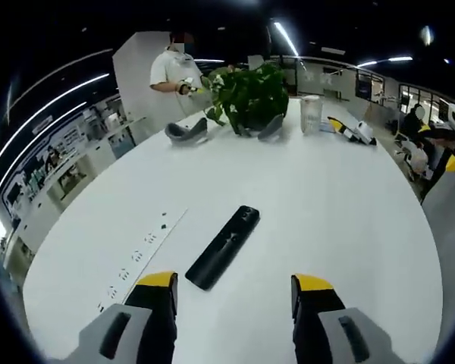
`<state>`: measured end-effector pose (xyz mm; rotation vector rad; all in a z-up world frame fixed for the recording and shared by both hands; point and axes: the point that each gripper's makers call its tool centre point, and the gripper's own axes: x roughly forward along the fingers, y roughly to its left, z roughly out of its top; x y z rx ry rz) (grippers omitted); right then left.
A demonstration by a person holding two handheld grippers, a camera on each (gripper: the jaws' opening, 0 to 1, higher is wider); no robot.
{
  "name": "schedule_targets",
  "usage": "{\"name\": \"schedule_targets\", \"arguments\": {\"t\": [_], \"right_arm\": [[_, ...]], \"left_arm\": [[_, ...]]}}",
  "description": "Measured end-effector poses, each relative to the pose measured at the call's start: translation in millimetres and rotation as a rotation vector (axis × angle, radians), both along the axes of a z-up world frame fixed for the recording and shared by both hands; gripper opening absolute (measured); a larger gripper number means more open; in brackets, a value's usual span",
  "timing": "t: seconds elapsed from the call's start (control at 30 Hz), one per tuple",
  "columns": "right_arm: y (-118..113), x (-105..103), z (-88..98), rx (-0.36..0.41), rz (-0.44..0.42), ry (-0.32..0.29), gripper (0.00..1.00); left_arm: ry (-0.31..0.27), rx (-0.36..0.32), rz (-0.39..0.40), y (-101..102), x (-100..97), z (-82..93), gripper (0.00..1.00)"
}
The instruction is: Press the specified remote control buttons in sequence, fully releasing each button before pressing the next.
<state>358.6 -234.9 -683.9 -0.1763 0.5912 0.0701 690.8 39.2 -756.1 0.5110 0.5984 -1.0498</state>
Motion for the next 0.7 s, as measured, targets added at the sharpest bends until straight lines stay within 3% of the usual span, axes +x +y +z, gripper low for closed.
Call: {"name": "schedule_targets", "arguments": {"t": [0.2, 0.37, 0.5, 0.7], "right_arm": [[-3.7, 0.2, -0.3, 0.002, -0.015, 0.002, 0.82], [-4.9, -0.1, -1.7, -0.009, -0.021, 0.010, 0.82], [-6.1, -0.5, -1.9, -0.011, -0.029, 0.013, 0.81], [-8.4, -0.9, -4.3, -0.022, -0.039, 0.025, 0.81]], "left_arm": [[0.007, 0.025, -0.007, -2.0, 17.0, -12.8, 0.61], [0.047, 0.042, -0.007, -6.4, 22.3, -22.2, 0.52], [0.091, 0.013, 0.007, -8.1, 27.4, -28.6, 0.52], [0.144, 0.052, 0.017, -6.2, 37.6, -47.8, 0.45]]}}
